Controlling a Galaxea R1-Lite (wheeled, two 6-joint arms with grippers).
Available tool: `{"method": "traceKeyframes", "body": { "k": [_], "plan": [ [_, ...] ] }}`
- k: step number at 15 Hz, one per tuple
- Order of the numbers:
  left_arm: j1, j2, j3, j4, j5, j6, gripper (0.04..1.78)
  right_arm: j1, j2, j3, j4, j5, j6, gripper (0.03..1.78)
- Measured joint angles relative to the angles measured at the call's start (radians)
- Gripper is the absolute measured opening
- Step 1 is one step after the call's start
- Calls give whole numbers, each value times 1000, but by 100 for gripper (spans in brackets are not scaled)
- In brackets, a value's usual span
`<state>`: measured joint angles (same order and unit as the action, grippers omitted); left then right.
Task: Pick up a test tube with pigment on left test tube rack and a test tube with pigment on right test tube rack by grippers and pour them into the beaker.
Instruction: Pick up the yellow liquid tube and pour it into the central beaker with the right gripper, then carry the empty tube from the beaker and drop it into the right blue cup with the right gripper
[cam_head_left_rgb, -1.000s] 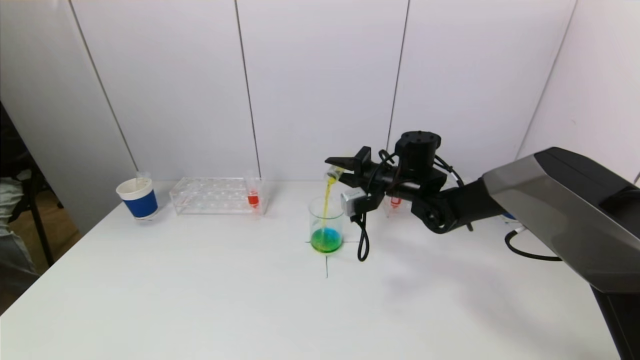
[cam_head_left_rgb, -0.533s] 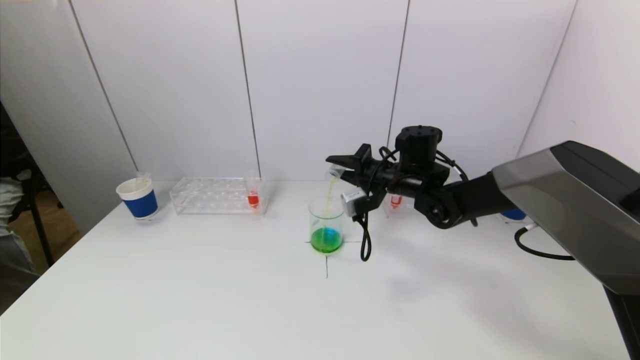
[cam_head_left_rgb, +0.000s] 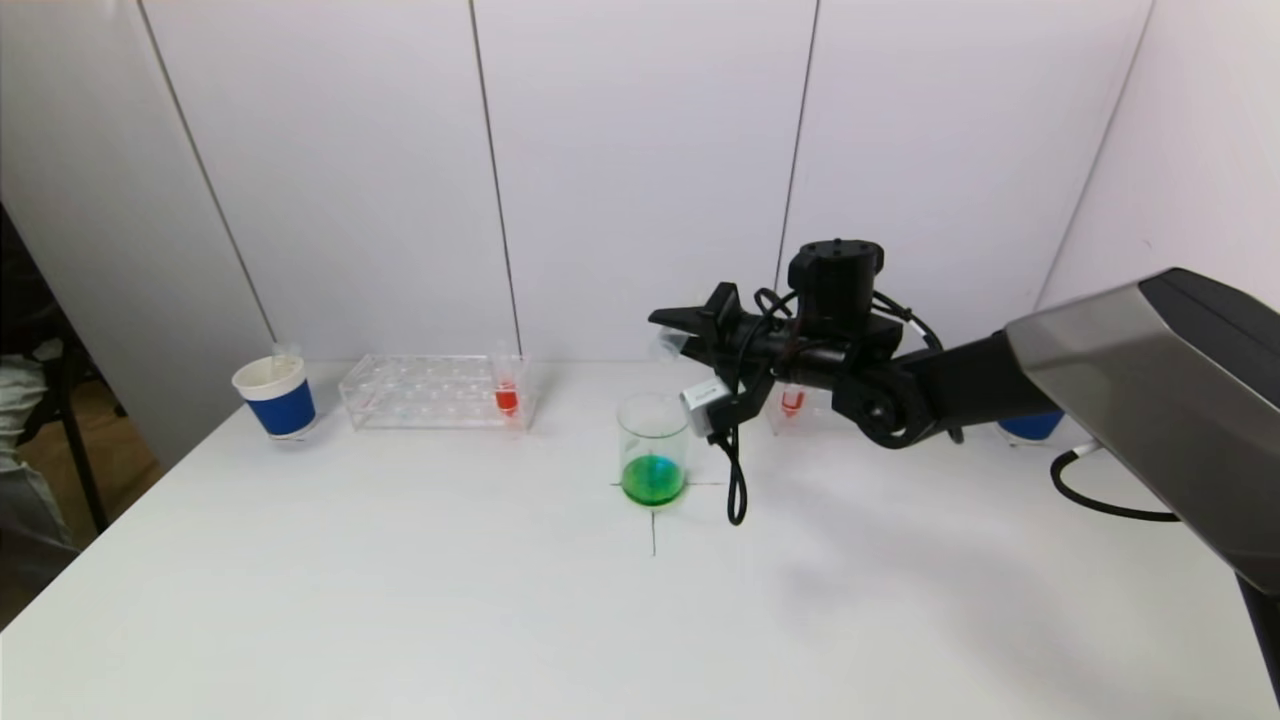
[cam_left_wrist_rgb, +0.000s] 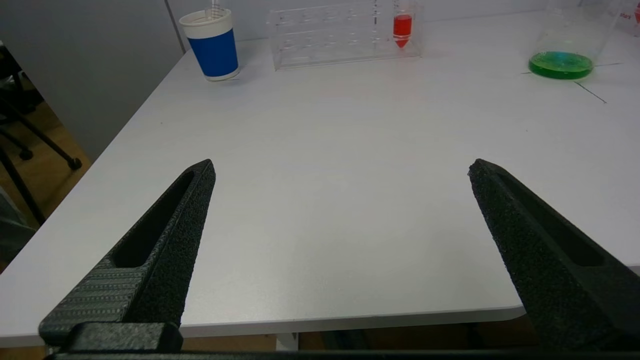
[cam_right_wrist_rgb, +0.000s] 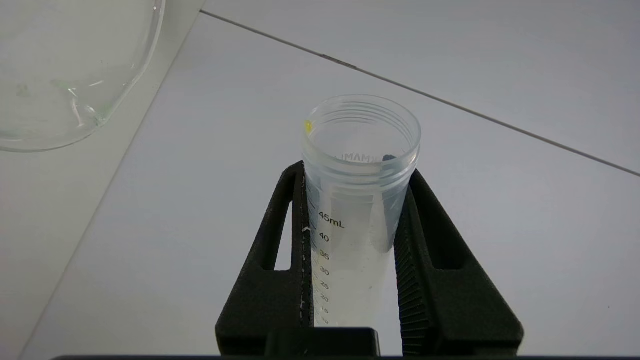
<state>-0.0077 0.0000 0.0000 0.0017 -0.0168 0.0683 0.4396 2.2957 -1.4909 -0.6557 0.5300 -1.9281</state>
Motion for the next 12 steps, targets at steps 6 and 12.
{"method": "traceKeyframes", "body": {
  "k": [6,12],
  "plan": [
    [0,0,0,0,0,1,177,6,-21,12,8,-13,121,52],
    [0,0,0,0,0,0,177,-60,-57,-68,9,-140,445,52]
  ]
}}
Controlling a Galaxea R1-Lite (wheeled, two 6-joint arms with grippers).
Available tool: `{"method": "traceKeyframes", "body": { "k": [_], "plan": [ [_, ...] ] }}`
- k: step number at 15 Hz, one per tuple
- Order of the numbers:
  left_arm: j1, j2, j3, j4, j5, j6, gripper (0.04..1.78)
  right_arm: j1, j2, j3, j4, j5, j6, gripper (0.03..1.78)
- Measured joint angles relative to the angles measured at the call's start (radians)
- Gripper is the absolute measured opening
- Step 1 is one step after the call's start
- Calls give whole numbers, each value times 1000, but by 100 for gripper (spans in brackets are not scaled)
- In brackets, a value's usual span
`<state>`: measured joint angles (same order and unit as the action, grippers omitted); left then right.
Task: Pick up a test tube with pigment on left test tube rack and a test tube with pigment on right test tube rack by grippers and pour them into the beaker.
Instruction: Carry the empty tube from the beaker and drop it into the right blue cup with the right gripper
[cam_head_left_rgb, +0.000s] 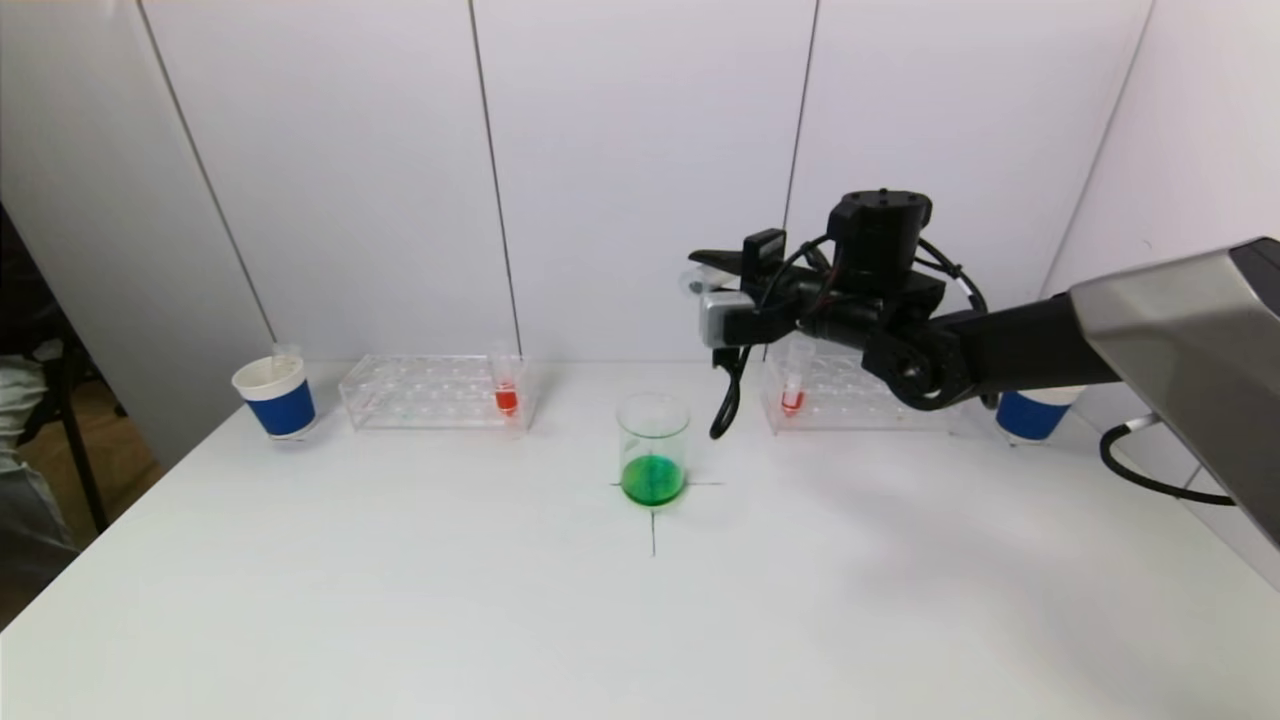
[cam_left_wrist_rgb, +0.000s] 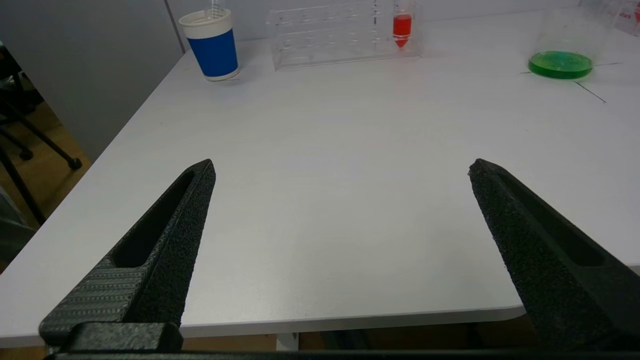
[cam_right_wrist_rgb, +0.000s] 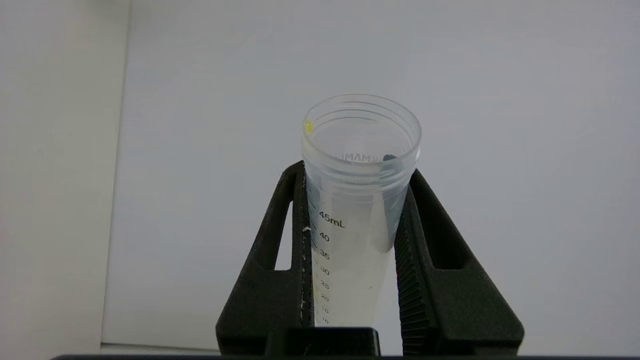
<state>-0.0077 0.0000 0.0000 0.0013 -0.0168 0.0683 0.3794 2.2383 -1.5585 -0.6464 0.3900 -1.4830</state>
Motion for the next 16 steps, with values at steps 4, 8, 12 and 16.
{"method": "traceKeyframes", "body": {
  "k": [4,8,12,16],
  "plan": [
    [0,0,0,0,0,0,177,-93,-44,-9,6,-110,250,52],
    [0,0,0,0,0,0,177,-163,-105,-31,76,-258,589,52],
    [0,0,0,0,0,0,177,-207,-152,-54,132,-312,864,52],
    [0,0,0,0,0,0,177,-249,-234,-61,262,-337,1149,52]
  ]
}}
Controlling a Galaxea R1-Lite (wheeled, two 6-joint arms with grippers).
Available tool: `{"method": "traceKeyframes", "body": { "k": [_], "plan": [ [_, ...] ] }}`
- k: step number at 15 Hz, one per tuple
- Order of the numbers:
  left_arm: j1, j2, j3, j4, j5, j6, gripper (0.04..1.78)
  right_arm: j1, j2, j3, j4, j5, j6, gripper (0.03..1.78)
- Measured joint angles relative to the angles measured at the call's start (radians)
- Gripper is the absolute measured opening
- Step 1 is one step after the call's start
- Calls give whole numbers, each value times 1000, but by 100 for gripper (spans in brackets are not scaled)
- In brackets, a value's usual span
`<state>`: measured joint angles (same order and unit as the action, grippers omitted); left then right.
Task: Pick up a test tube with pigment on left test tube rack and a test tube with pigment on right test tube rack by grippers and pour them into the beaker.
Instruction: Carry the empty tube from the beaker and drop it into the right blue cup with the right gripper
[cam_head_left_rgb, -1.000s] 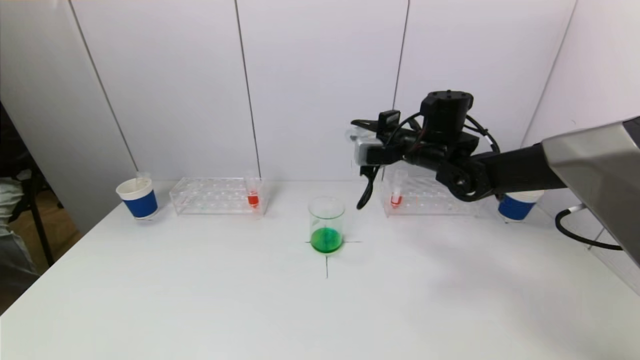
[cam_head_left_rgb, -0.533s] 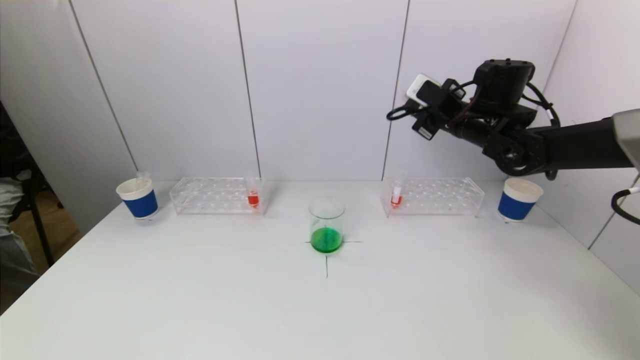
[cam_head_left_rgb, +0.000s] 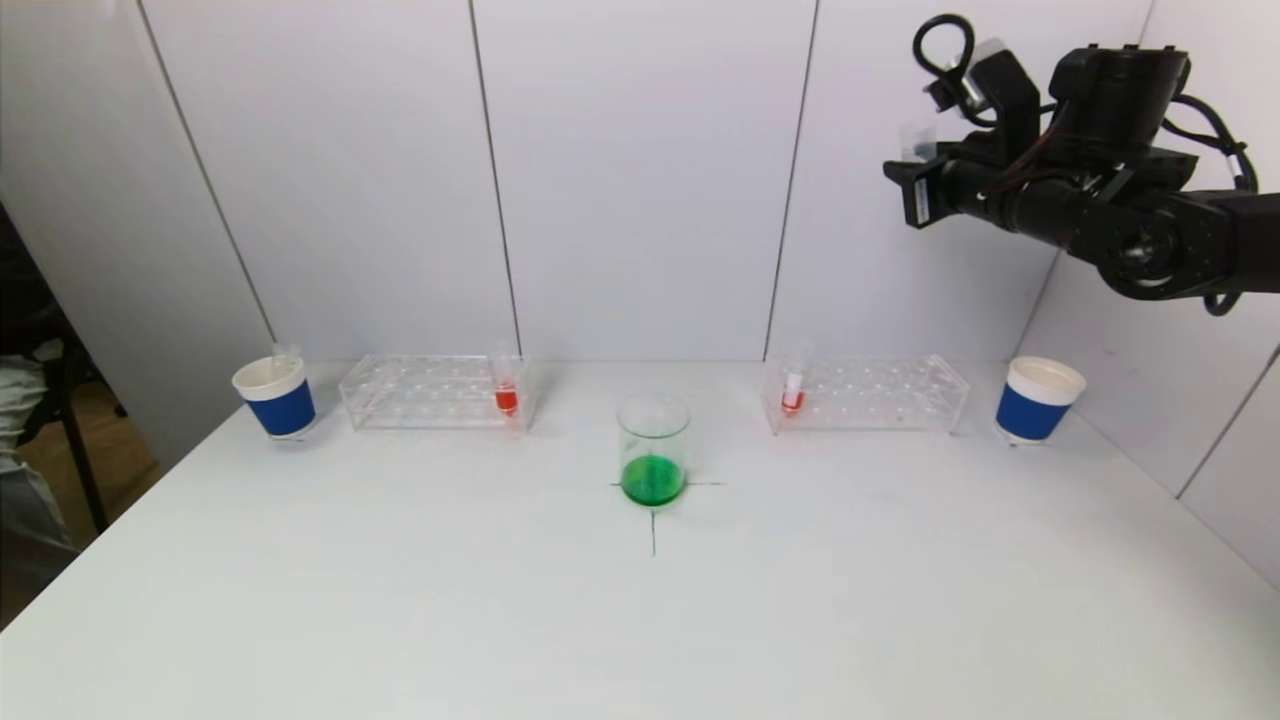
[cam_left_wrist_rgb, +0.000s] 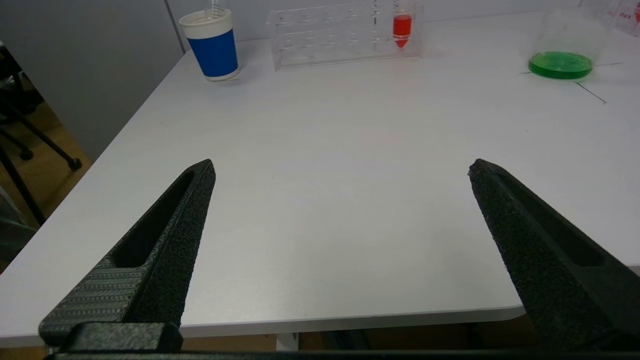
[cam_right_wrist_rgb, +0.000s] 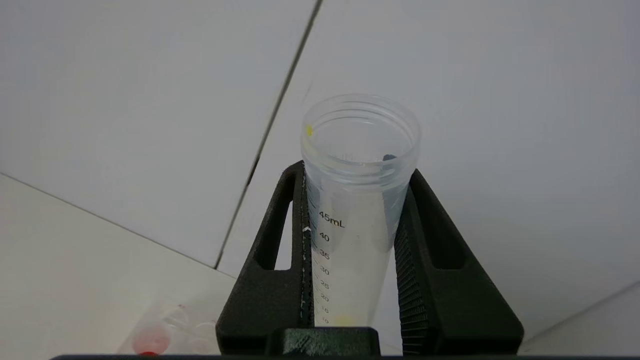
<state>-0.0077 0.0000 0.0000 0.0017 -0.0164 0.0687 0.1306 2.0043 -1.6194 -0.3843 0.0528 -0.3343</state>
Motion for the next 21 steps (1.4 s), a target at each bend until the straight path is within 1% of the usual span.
{"method": "traceKeyframes", "body": {
  "k": [3,4,7,8,12,15,18,21],
  "plan": [
    [0,0,0,0,0,0,177,-45,-48,5,73,-12,180,52],
    [0,0,0,0,0,0,177,-64,-63,14,96,-12,230,52],
    [0,0,0,0,0,0,177,-124,-97,66,93,-9,307,52],
    [0,0,0,0,0,0,177,-146,-109,92,91,-5,324,52],
    [0,0,0,0,0,0,177,-230,-134,180,74,4,359,52],
    [0,0,0,0,0,0,177,-283,-131,229,8,21,359,52],
    [0,0,0,0,0,0,177,-323,-106,246,-14,24,359,52],
    [0,0,0,0,0,0,177,-348,-59,255,-70,23,356,52]
  ]
}}
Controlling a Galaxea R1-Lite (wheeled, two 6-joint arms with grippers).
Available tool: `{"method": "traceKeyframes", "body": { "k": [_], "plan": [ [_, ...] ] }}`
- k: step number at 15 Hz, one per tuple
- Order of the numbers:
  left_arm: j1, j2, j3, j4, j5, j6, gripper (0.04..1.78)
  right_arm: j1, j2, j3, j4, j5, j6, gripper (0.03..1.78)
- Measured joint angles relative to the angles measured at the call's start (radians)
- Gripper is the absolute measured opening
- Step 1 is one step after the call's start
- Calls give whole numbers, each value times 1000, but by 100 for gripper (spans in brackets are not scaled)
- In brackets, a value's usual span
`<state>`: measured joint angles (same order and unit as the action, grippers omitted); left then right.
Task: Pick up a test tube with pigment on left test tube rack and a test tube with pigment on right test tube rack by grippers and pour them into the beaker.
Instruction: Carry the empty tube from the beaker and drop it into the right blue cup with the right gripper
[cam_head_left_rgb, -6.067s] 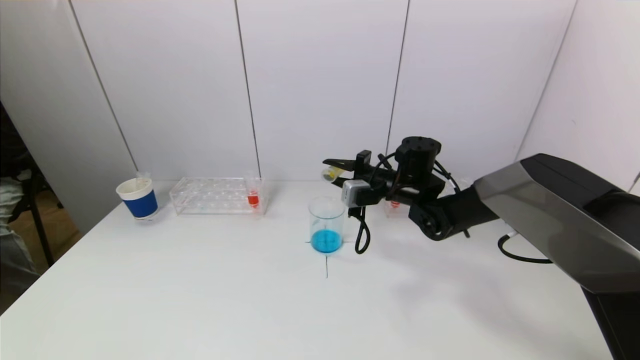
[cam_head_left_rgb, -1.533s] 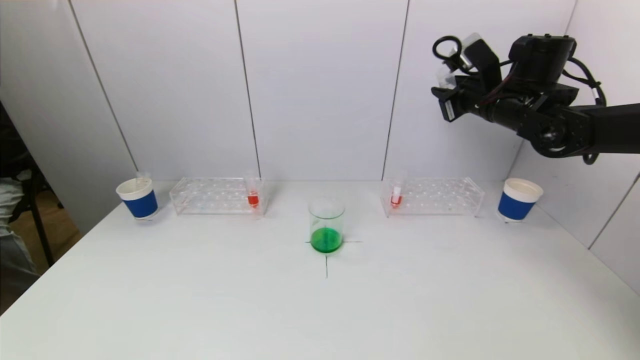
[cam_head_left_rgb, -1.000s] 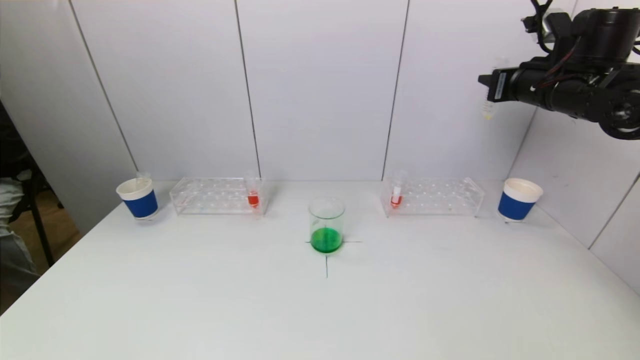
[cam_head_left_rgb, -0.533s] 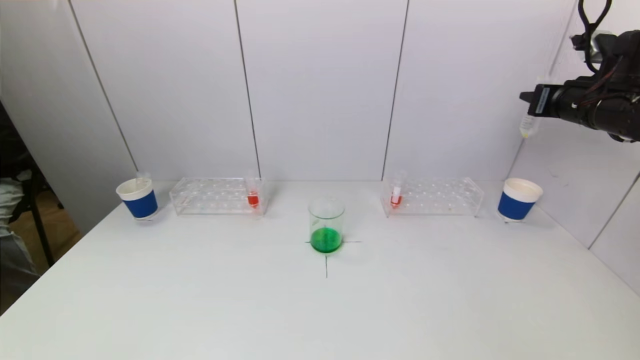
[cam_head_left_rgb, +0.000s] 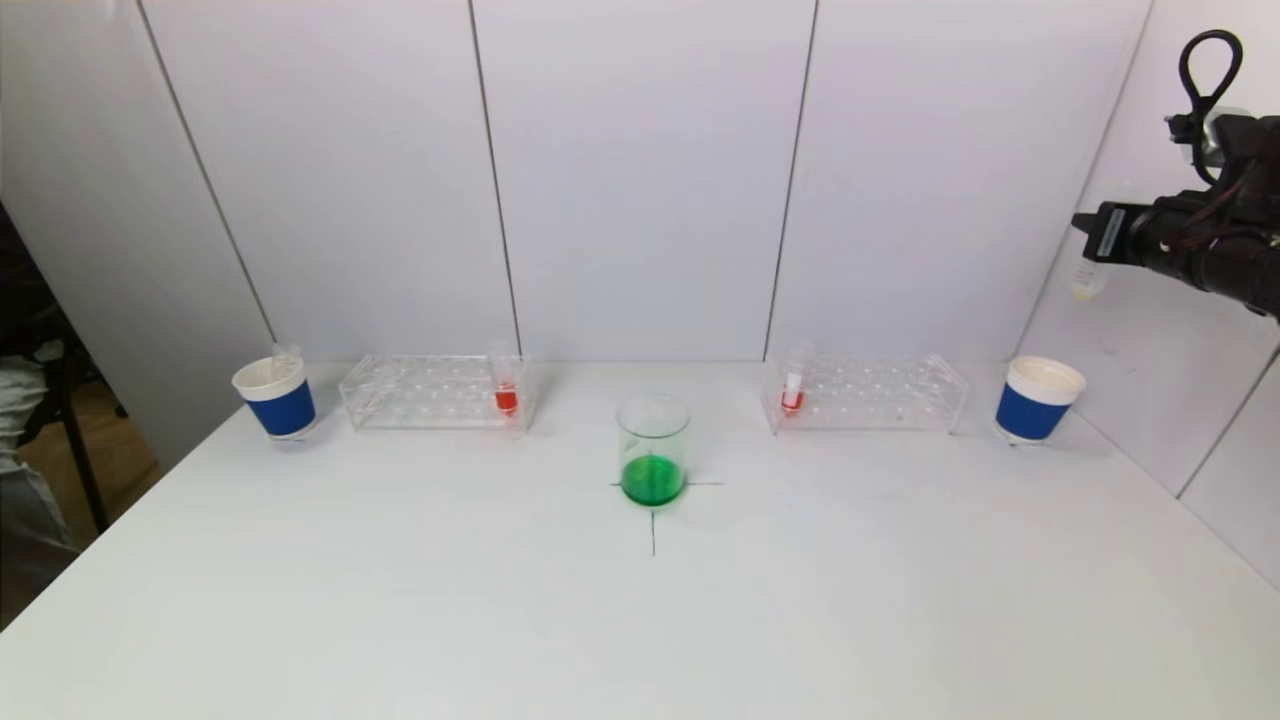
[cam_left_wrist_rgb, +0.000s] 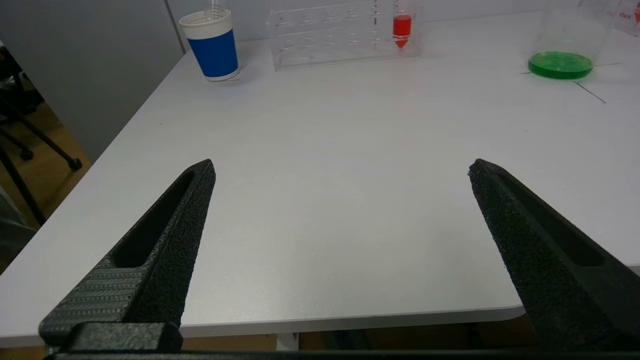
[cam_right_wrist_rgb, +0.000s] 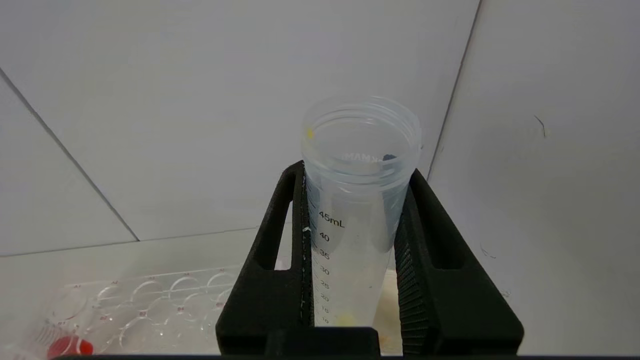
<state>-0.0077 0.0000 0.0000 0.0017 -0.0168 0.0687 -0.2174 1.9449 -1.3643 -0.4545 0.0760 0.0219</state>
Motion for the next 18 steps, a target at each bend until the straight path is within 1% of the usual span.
{"method": "traceKeyframes", "body": {
  "k": [5,10,12,18],
  "plan": [
    [0,0,0,0,0,0,177,-13,104,27,-106,-3,-3,52],
    [0,0,0,0,0,0,177,-27,214,60,-243,-2,-7,52],
    [0,0,0,0,0,0,177,-35,246,61,-262,-2,-9,52],
    [0,0,0,0,0,0,177,-55,321,31,-273,-2,-9,52]
  ]
}}
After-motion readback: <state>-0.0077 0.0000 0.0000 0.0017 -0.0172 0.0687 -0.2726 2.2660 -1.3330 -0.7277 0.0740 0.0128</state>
